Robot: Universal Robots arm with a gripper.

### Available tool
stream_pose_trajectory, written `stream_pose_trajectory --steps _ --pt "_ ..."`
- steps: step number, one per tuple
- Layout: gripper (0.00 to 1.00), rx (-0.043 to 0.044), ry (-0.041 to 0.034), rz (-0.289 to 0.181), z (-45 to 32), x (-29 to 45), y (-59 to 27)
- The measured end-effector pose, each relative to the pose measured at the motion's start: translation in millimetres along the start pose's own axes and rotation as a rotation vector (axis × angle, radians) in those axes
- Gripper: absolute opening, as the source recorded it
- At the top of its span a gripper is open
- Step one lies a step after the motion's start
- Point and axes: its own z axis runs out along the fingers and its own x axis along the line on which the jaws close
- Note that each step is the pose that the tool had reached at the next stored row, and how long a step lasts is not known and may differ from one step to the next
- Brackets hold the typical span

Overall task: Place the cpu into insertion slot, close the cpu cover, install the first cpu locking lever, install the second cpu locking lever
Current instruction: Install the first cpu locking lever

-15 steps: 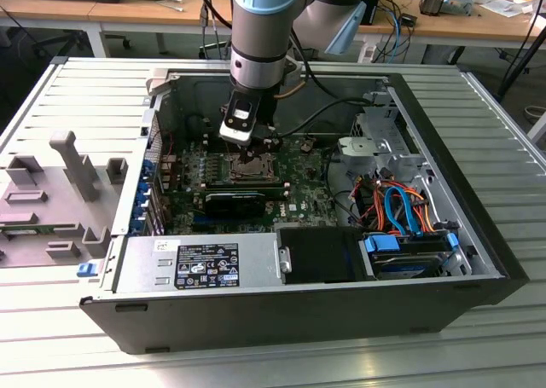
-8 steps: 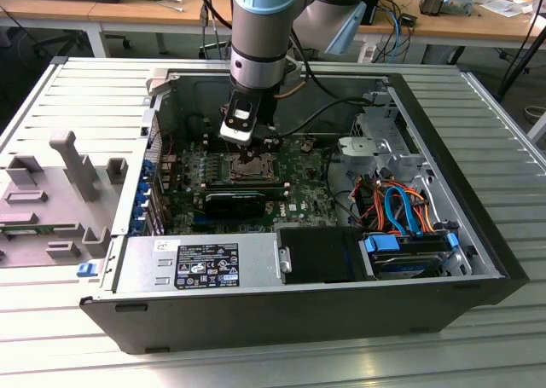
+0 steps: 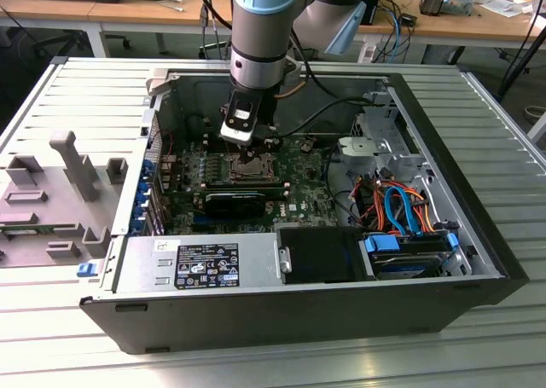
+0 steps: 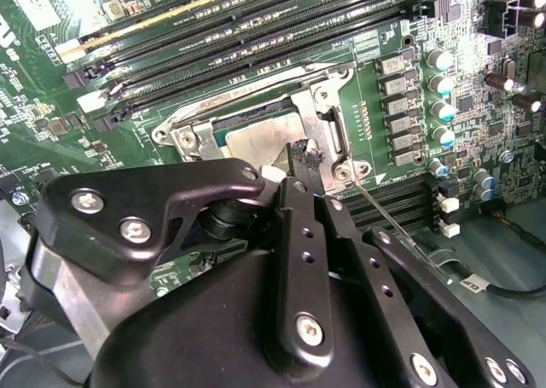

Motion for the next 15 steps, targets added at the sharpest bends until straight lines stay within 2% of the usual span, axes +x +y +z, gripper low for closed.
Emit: stream_pose_trajectory --steps 15 --pt "0.11 0.0010 -0.0004 -0.013 0.0 0.0 0.0"
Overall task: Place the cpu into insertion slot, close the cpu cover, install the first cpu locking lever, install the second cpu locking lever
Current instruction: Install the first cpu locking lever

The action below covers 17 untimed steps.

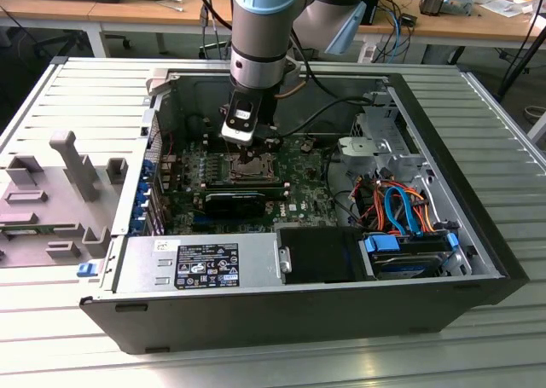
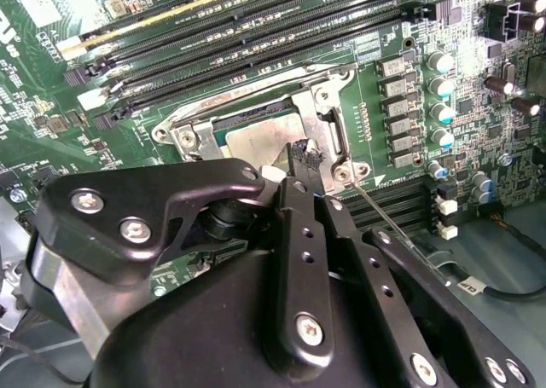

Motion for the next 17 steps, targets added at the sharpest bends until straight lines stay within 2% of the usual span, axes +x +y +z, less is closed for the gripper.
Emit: stream_pose_trajectory --steps 17 --pt "0.11 0.0010 -0.0003 -0.014 0.0 0.0 0.0"
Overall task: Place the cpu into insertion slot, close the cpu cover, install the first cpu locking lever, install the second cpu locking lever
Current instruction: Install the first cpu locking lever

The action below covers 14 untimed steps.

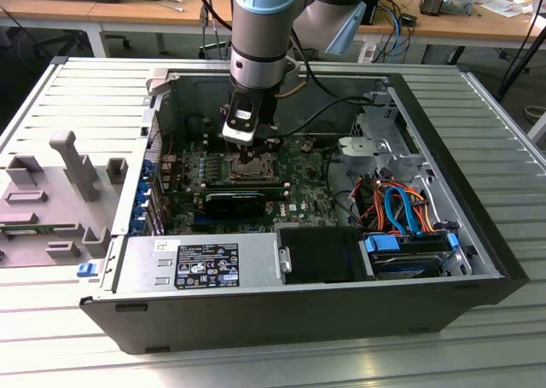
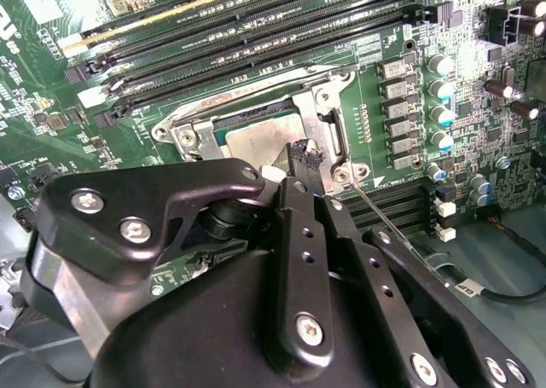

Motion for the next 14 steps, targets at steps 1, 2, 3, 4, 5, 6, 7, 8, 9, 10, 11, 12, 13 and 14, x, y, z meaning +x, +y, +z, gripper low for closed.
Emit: stream_pose_trajectory --steps 1,2,3,4,5,6,7,8,9,10,11,12,13,14 --pt "0.11 0.0000 0.0000 -0.001 0.0 0.0 0.0" --pt "0.11 0.0001 0.0000 -0.001 0.0 0.0 0.0" --pt "0.11 0.0001 0.0000 -0.002 0.0 0.0 0.0" --pt "0.11 0.0001 -0.0001 -0.002 0.0 0.0 0.0" --pt "0.11 0.0002 -0.0001 -0.003 0.0 0.0 0.0" --pt "0.11 0.0003 0.0000 -0.003 0.0 0.0 0.0" --pt "0.11 0.0003 -0.0001 -0.004 0.0 0.0 0.0" --pt "0.11 0.0003 -0.0001 -0.005 0.0 0.0 0.0" --pt "0.11 0.0004 -0.0002 -0.005 0.0 0.0 0.0" --pt "0.11 0.0004 -0.0001 -0.006 0.0 0.0 0.0" --pt "0.11 0.0004 -0.0001 -0.006 0.0 0.0 0.0" --pt "0.11 0.0005 -0.0001 -0.007 0.0 0.0 0.0" --pt "0.11 0.0005 -0.0001 -0.007 0.0 0.0 0.0" --pt "0.11 0.0005 -0.0002 -0.008 0.0 0.0 0.0"
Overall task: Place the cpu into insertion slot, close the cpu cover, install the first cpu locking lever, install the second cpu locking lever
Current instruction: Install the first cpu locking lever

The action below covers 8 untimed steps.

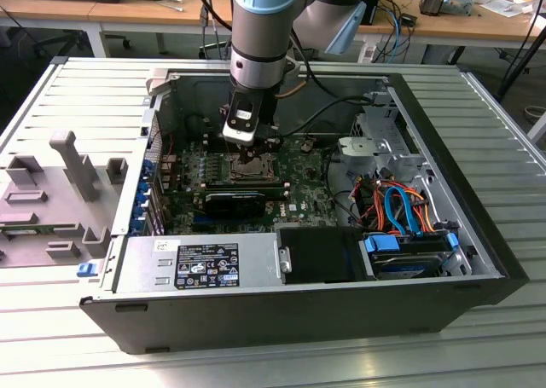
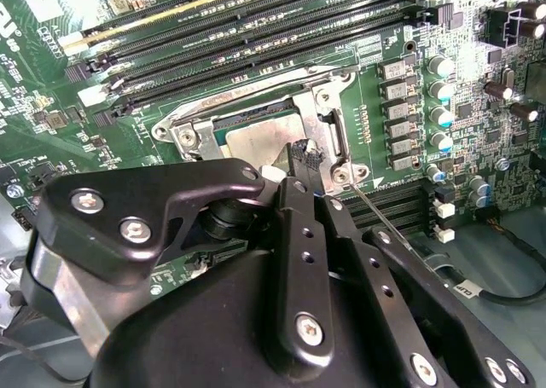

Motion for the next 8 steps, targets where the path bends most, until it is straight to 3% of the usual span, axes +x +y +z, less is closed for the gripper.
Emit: stream_pose_trajectory --steps 6,8 --pt "0.11 -0.0016 0.0021 -0.009 0.0 0.0 0.0" --pt "0.11 -0.0069 0.0082 -0.024 0.0 0.0 0.0"
